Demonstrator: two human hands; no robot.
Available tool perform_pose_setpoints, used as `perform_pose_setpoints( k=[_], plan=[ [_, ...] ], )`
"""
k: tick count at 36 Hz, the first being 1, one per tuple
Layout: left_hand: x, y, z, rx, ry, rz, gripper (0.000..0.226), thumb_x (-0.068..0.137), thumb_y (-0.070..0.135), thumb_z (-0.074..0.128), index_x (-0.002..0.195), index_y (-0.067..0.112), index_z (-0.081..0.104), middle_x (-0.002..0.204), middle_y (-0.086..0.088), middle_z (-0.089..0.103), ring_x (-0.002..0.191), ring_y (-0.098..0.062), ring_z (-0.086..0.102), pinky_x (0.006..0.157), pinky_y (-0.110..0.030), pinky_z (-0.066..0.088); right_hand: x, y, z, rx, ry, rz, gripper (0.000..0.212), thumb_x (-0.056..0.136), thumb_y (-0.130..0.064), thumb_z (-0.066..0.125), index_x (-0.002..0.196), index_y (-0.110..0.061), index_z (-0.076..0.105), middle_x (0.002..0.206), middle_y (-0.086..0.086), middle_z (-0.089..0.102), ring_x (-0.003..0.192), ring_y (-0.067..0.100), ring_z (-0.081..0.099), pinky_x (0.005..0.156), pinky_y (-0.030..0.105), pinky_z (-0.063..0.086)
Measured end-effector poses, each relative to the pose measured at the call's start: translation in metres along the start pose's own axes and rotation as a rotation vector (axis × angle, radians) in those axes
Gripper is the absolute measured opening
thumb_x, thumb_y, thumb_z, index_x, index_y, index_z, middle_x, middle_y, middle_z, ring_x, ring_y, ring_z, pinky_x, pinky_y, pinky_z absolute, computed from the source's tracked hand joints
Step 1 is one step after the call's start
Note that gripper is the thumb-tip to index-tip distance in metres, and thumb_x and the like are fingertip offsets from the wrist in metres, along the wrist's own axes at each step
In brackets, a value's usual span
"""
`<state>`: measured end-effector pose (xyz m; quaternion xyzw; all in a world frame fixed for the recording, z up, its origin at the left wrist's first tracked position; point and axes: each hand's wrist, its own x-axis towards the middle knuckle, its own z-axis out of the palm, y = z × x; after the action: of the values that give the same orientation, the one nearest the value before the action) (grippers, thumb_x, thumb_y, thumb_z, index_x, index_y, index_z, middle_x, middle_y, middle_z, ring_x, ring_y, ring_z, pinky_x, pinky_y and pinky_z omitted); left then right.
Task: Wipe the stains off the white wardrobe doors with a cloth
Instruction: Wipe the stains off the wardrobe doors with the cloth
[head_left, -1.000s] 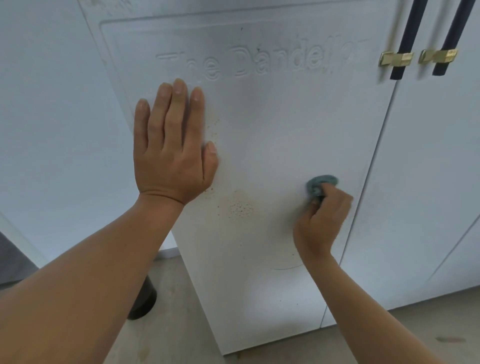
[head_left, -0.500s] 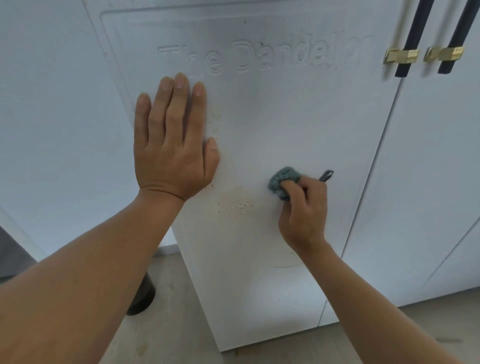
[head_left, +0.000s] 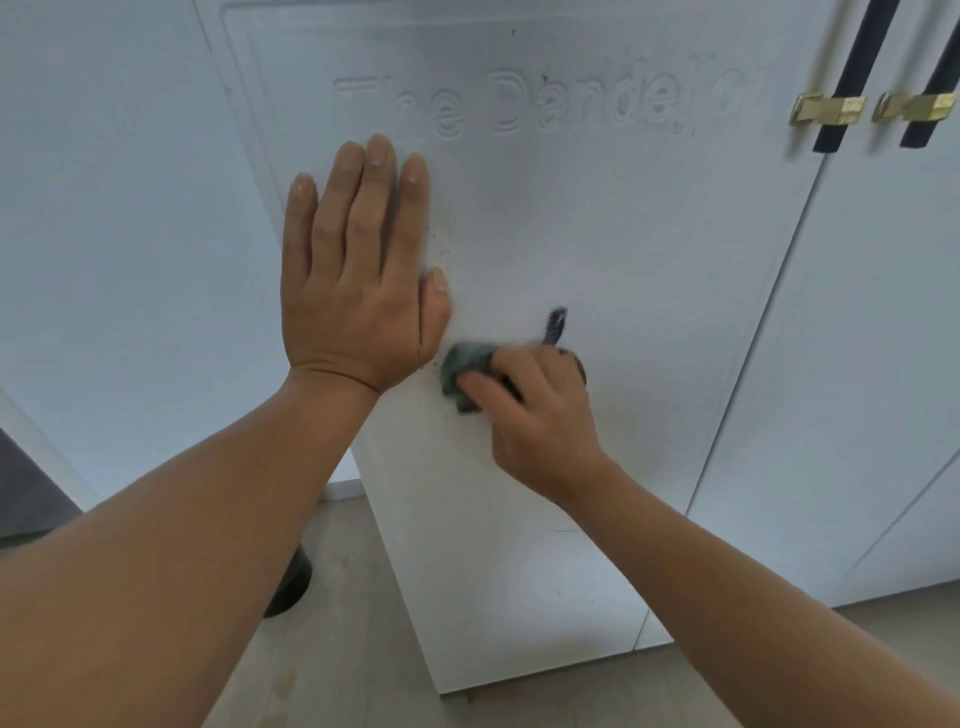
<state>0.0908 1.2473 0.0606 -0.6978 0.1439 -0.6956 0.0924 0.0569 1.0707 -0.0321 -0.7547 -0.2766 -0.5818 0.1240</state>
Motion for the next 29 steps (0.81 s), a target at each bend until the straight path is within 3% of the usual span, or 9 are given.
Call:
perform_pose_setpoints(
  k=[4,6,10,16,18,22,26,27,29],
  plan=[
    [0.0,0.0,0.0,-0.002,0.005,0.004,0.063,0.098,0.031,0.045,0.154,0.002,0.044,0.153,-0.024,0.048,0.146,-0.036,0.035,0.123,-0.054,0.027,-0.023,0.009,-0.004,-0.035,-0.17,-0.26,0.029,0.09,-0.002,0.053,0.096,-0.019,0.076,0.091,0.003,0.069,0.07,0.025,0.053,0.062,0.035,0.038],
    [0.0,0.0,0.0,-0.005,0.004,0.0,0.063,0.098,0.031,0.044,0.154,0.002,0.044,0.153,-0.024,0.048,0.146,-0.036,0.035,0.123,-0.054,0.027,-0.016,0.012,-0.006,-0.048,-0.133,-0.241,0.027,0.089,-0.002,0.056,0.096,-0.018,0.076,0.09,0.004,0.068,0.071,0.026,0.053,0.063,0.035,0.039],
    [0.001,0.0,-0.001,-0.008,-0.005,-0.004,0.062,0.098,0.031,0.043,0.153,0.002,0.045,0.154,-0.024,0.047,0.146,-0.037,0.036,0.123,-0.055,0.028,-0.005,0.009,-0.003,-0.078,0.035,-0.002,0.023,0.088,0.0,0.062,0.096,-0.016,0.076,0.09,0.008,0.065,0.076,0.027,0.05,0.065,0.038,0.041],
    [0.0,0.0,0.0,-0.001,0.009,0.007,0.063,0.097,0.032,0.046,0.154,0.003,0.044,0.154,-0.023,0.047,0.146,-0.036,0.037,0.123,-0.054,0.027,-0.045,0.007,0.004,-0.058,-0.167,-0.209,0.031,0.086,0.0,0.057,0.101,-0.022,0.073,0.097,0.005,0.065,0.079,0.025,0.052,0.066,0.037,0.041],
    [-0.001,-0.001,0.0,0.003,0.014,0.01,0.063,0.098,0.032,0.045,0.154,0.003,0.044,0.154,-0.023,0.047,0.145,-0.037,0.039,0.123,-0.054,0.027,-0.051,0.005,0.001,-0.04,-0.162,-0.087,0.031,0.089,0.002,0.053,0.1,-0.019,0.074,0.094,0.007,0.065,0.077,0.028,0.053,0.066,0.039,0.044],
    [0.0,0.001,-0.001,-0.024,0.016,0.016,0.063,0.099,0.031,0.044,0.155,0.003,0.042,0.155,-0.023,0.046,0.145,-0.039,0.041,0.124,-0.053,0.025,-0.056,-0.004,-0.014,0.1,-0.013,0.361,0.028,0.088,0.009,0.053,0.107,-0.004,0.069,0.095,0.016,0.058,0.084,0.032,0.055,0.074,0.044,0.05],
    [0.0,-0.001,-0.005,-0.058,-0.015,0.005,0.063,0.101,0.032,0.043,0.156,0.003,0.039,0.157,-0.022,0.044,0.147,-0.038,0.037,0.124,-0.053,0.022,-0.054,-0.009,-0.057,0.207,0.105,0.9,0.028,0.093,0.012,0.048,0.113,-0.006,0.057,0.108,0.012,0.052,0.088,-0.004,0.055,0.077,0.017,0.049],
    [0.002,-0.001,-0.007,-0.078,-0.024,0.002,0.063,0.101,0.032,0.043,0.157,0.003,0.038,0.158,-0.022,0.043,0.148,-0.037,0.036,0.124,-0.054,0.023,-0.056,-0.007,-0.066,0.191,0.094,1.01,0.029,0.095,0.009,0.049,0.114,-0.011,0.055,0.11,0.011,0.053,0.088,-0.007,0.054,0.078,0.016,0.049],
    [0.001,0.0,-0.011,-0.162,-0.055,-0.008,0.064,0.102,0.033,0.045,0.158,0.003,0.036,0.16,-0.022,0.04,0.15,-0.036,0.031,0.125,-0.055,0.022,-0.062,0.0,-0.084,0.166,0.083,1.186,0.027,0.097,0.002,0.049,0.116,-0.017,0.053,0.112,0.006,0.055,0.092,-0.001,0.055,0.089,0.03,0.052]
  ],
)
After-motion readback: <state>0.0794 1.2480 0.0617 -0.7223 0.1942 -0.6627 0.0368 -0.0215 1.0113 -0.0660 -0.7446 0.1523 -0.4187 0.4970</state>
